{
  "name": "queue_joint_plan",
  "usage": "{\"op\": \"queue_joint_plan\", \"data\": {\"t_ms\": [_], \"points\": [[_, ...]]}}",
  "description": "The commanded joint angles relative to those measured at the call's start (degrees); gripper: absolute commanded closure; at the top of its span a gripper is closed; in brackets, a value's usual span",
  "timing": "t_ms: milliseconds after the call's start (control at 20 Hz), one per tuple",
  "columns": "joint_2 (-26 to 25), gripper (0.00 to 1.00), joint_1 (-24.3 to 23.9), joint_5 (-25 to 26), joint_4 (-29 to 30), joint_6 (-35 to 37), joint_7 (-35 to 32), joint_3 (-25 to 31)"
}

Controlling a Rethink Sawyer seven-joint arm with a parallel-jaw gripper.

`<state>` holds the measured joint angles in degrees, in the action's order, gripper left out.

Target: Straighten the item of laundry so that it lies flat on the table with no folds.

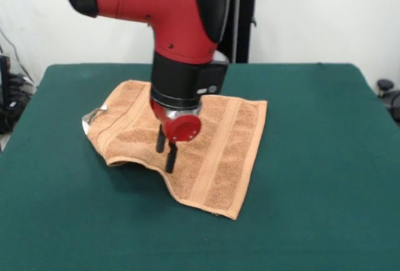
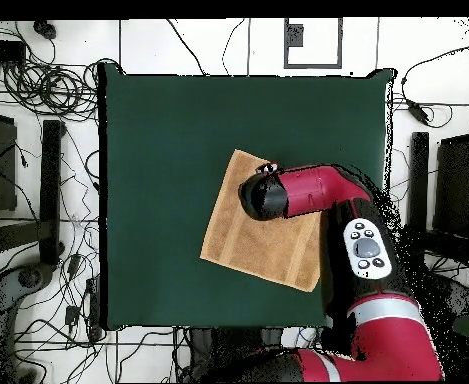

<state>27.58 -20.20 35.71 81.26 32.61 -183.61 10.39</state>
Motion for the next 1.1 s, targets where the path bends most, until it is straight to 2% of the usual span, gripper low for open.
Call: {"op": "queue_joint_plan", "data": {"t_ms": [50, 300, 550, 700, 950, 1100], "points": [[0.64, 0.0, -1.33, 1.47, -4.64, 8.38, 19.64, 4.24], [-4.41, 0.0, -3.69, 5.82, -10.3, 7.77, 25.08, 5.16], [-9.91, 0.0, -5.1, 8.24, -14.5, 6.72, 26.54, 5.54], [-12.78, 0.0, -6.3, 6.5, -15.99, 8.43, 26.65, 6.07], [-17.83, 0.0, -10.3, -1.12, -17.72, 15.2, 29.39, 9.28], [-20.26, 0.0, -11.17, -3.49, -19.89, 17.88, 31.11, 9.49]]}}
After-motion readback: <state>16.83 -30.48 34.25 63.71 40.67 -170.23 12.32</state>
